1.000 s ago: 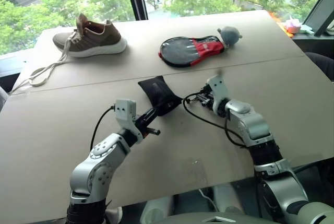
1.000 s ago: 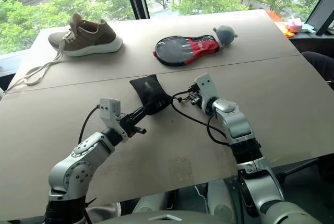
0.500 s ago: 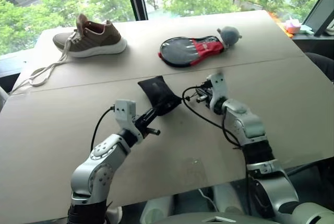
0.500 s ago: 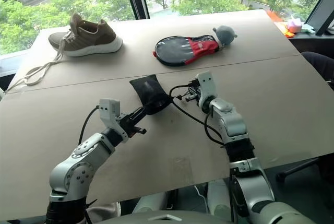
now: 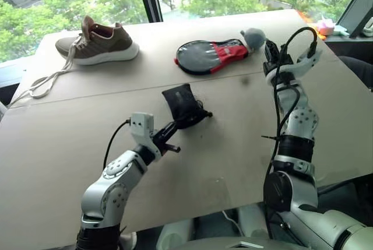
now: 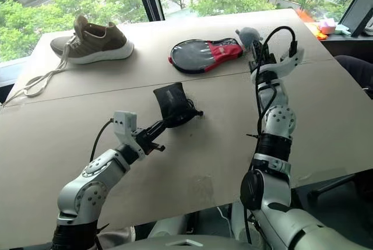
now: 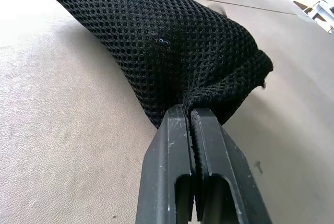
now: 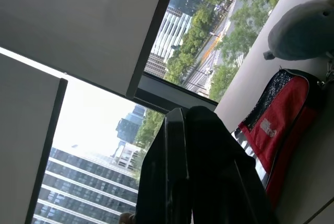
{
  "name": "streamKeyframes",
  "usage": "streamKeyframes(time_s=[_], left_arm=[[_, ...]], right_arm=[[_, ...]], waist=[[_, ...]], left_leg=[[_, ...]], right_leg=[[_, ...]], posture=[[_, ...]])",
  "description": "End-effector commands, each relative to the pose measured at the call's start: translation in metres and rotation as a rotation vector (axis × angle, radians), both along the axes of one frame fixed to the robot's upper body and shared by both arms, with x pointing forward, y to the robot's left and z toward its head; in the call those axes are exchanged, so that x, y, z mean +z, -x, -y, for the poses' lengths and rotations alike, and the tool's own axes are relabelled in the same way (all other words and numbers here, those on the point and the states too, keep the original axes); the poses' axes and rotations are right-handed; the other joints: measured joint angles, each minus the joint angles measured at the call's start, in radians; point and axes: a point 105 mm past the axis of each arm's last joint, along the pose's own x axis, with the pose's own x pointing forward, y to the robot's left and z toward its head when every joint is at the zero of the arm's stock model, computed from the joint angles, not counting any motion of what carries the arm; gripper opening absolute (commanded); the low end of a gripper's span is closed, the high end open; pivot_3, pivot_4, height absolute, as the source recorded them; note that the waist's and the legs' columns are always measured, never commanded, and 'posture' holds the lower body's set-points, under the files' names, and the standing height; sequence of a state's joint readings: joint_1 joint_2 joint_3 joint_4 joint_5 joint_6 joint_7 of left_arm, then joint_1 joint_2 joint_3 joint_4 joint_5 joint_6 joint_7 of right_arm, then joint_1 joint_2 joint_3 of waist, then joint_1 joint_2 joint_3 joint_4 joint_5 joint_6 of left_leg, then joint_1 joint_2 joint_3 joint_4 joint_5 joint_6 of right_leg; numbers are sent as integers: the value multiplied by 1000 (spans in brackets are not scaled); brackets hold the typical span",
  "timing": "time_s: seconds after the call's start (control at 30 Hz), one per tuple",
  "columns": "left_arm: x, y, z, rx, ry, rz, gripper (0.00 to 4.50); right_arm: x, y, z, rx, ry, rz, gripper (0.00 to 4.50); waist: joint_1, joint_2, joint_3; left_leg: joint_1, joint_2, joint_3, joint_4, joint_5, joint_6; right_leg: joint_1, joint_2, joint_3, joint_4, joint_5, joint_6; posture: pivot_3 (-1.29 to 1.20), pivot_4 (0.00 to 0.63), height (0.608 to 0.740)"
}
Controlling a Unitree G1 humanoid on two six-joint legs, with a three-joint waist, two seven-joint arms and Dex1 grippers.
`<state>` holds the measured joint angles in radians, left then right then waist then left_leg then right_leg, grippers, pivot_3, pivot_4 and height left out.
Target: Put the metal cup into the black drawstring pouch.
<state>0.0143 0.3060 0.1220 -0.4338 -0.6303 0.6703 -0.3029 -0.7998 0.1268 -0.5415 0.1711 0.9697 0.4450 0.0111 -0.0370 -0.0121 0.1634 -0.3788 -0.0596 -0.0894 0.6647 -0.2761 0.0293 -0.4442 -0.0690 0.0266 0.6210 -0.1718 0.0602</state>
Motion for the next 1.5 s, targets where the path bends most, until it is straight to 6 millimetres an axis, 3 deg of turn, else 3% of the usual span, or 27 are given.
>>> streamKeyframes(time_s=[0.03,0.17,0.3,0.37,0.47,0.57,0.8,1.0,1.27,1.5], left_arm=[[8,-1,-1,6,1,41,0],[9,-2,-1,8,3,44,0],[8,-2,-1,9,-1,46,0],[8,-2,-4,14,-11,48,0],[9,0,-10,28,-27,53,0],[7,4,-14,32,-38,47,0],[7,9,-21,49,-54,36,0],[11,8,-20,52,-56,40,0],[11,9,-18,43,-56,34,0],[12,10,-19,49,-58,32,0]], right_arm=[[16,5,-8,30,-21,60,96],[6,13,-31,107,224,77,96],[-44,31,-59,246,827,105,96],[-73,39,-61,334,1017,77,96],[-94,44,-64,377,1226,105,1277],[-98,46,-72,406,1269,142,2639],[-104,48,-93,447,1455,335,2639],[-112,52,-110,535,1433,390,2639],[-125,50,-124,567,1429,410,2639],[-144,48,-120,596,1443,329,2639]], waist=[[-3,0,0],[-4,0,0],[1,0,0],[2,0,0],[0,0,0],[-5,-1,0],[3,-2,-1],[3,-2,-1],[2,-2,-1],[1,-3,-1]], left_leg=[[0,0,0,0,0,0],[0,0,2,0,0,0],[-1,-1,1,0,0,0],[-1,-2,1,1,0,0],[-1,-1,2,1,0,0],[0,0,3,1,0,0],[-1,0,2,2,0,-1],[-1,0,1,2,1,-1],[0,0,1,2,1,-1],[0,0,1,2,1,-1]], right_leg=[[0,0,0,0,0,0],[0,-1,1,0,0,0],[0,-1,1,-1,0,0],[0,-2,1,-2,0,0],[0,-1,1,-1,0,0],[0,0,1,-1,0,0],[0,-1,1,-2,0,0],[0,-1,0,-2,0,0],[0,-1,0,-2,0,0],[0,-1,0,-1,0,0]], posture=[[0,150,740],[0,150,740],[0,150,740],[0,150,740],[0,150,740],[0,150,740],[0,150,740],[0,150,740],[0,150,740],[0,150,740]])
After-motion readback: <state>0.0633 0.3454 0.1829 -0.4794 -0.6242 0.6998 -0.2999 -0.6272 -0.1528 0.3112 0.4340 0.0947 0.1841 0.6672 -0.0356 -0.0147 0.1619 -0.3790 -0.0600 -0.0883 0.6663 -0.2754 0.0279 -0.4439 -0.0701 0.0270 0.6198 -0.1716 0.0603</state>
